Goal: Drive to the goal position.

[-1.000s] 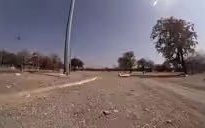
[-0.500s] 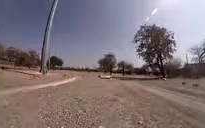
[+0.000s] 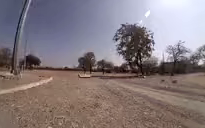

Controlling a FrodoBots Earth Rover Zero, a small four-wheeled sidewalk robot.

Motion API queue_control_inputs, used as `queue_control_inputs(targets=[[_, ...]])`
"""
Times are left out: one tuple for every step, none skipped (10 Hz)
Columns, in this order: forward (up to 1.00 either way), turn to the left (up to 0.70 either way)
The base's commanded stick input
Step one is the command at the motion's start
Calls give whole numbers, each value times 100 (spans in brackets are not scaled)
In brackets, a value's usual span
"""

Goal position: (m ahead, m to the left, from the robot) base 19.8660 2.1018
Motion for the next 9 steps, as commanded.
queue_control_inputs(targets=[[100,0],[100,0],[100,0],[100,0],[100,0],[100,0],[100,0],[100,0],[100,0]])
